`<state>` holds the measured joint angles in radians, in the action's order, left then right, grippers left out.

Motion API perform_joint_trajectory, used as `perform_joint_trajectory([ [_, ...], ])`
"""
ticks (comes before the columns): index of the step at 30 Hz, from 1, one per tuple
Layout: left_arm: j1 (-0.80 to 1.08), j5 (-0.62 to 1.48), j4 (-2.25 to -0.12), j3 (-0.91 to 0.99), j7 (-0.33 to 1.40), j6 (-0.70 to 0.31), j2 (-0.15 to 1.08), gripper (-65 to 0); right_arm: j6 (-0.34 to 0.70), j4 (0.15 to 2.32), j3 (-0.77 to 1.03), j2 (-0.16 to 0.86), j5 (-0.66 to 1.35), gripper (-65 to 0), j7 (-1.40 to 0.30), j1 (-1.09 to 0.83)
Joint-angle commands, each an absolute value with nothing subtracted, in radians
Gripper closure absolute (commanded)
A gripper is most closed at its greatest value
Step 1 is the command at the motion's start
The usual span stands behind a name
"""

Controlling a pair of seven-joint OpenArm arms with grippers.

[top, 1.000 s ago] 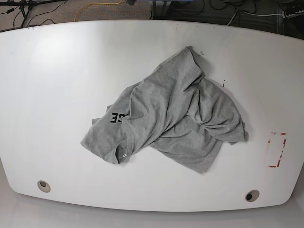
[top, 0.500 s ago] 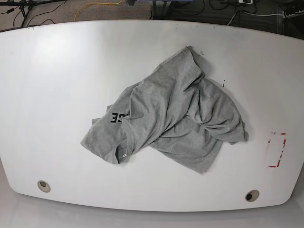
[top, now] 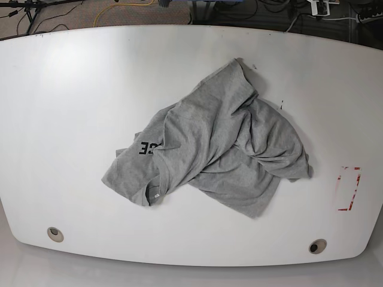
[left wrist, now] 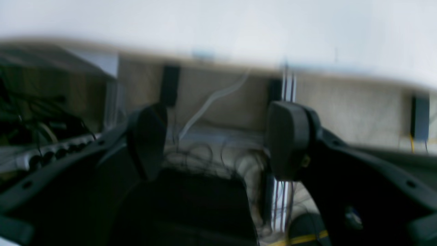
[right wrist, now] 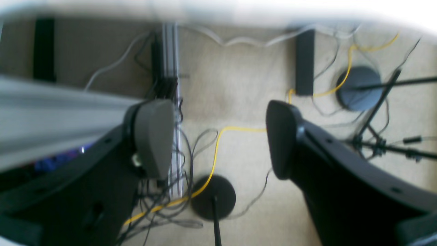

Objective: Fold the T-shirt properly

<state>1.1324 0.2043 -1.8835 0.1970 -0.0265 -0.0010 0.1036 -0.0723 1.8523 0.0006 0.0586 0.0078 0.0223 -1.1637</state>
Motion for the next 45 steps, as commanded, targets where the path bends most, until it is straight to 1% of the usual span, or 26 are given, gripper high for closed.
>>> perform_joint_trajectory([
  [1,1.141,0.210,-1.899,0.201,-0.043,-0.005,0.101,-43.6,-0.070,1.874,-0.002,0.058,0.012,-41.1,0.045,-1.183],
  [9,1.114,0.177,-1.893,0.194,-0.052,-0.005,0.108,-44.2,-0.076,1.895,-0.004,0.067,0.004,-41.1,0.065,-1.171],
  [21,1.104,0.178,-1.984,0.209,-0.054,-0.005,0.110,-44.3,-0.075,1.976,0.005,0.072,0.002,-41.4,0.053,-1.148],
  [31,1.081,0.188,-2.026,0.213,-0.058,-0.003,0.108,-44.1,-0.072,1.978,0.010,0.075,0.008,-41.5,0.057,-1.094],
  [45,0.966,0.191,-1.973,0.222,-0.040,-0.008,0.103,-44.5,-0.071,1.967,0.007,0.070,0.014,-41.6,0.053,-1.012],
])
